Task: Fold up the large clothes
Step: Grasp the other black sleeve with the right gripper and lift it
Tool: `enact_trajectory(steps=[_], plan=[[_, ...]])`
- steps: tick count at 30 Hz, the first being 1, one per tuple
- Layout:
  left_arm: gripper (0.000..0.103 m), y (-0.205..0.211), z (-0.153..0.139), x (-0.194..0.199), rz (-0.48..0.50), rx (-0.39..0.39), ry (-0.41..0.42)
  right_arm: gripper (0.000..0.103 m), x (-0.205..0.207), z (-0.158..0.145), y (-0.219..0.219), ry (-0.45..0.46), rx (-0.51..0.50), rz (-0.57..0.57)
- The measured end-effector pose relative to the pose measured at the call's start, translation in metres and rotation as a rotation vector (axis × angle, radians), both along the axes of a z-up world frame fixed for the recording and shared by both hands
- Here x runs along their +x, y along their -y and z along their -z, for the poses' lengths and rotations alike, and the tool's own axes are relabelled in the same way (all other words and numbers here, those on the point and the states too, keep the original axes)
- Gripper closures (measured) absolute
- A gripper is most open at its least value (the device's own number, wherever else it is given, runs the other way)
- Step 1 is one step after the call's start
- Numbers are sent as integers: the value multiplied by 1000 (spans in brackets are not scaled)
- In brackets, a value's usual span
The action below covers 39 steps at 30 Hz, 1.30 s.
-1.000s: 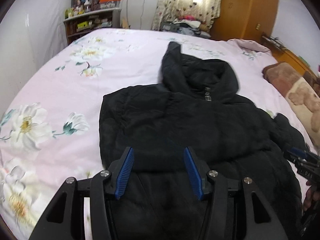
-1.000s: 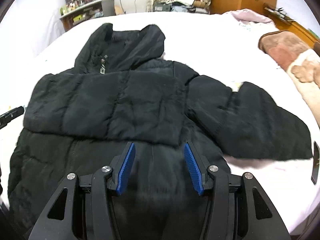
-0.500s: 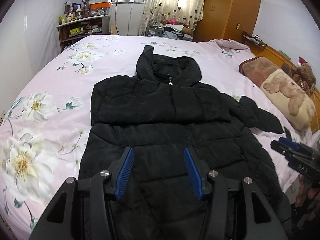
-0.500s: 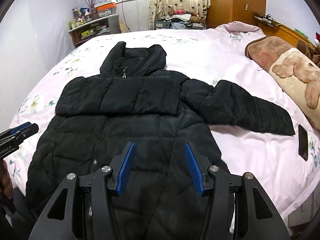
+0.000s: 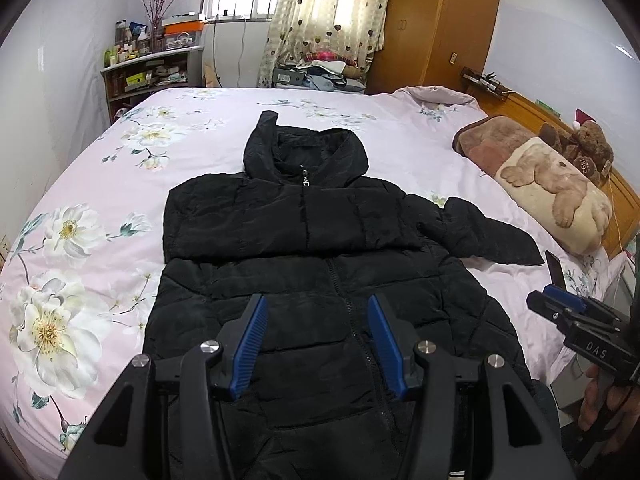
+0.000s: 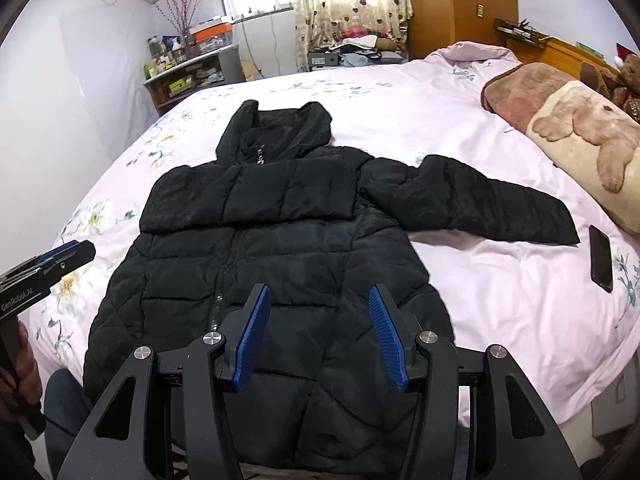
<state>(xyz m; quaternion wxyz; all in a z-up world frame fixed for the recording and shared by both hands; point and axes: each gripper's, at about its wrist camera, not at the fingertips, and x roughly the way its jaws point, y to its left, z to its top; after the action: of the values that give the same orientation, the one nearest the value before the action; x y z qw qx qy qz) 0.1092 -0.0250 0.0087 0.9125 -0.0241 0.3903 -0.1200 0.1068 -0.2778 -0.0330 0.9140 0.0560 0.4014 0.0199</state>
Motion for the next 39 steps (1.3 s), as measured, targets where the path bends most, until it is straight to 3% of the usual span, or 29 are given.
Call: enact_trajectory(steps=[11, 15, 17, 24, 33, 39], plan=[[49, 19, 19, 31, 17, 32, -33, 51, 24, 13, 42, -10, 9, 91], [49, 24, 31, 50, 19, 47, -49, 50, 40, 27, 67, -32, 9, 151], [49, 27, 36, 61, 21, 50, -55, 44, 50, 34, 82, -45, 16, 183], [49, 37, 53, 99, 25, 78, -62, 44, 82, 65, 145, -91, 72, 313], [49, 29, 74, 128, -8, 82, -100, 43, 113, 125, 243, -165, 239, 526], [49, 23, 88, 144, -22, 98, -126, 43, 123, 156, 302, -152, 398, 665]])
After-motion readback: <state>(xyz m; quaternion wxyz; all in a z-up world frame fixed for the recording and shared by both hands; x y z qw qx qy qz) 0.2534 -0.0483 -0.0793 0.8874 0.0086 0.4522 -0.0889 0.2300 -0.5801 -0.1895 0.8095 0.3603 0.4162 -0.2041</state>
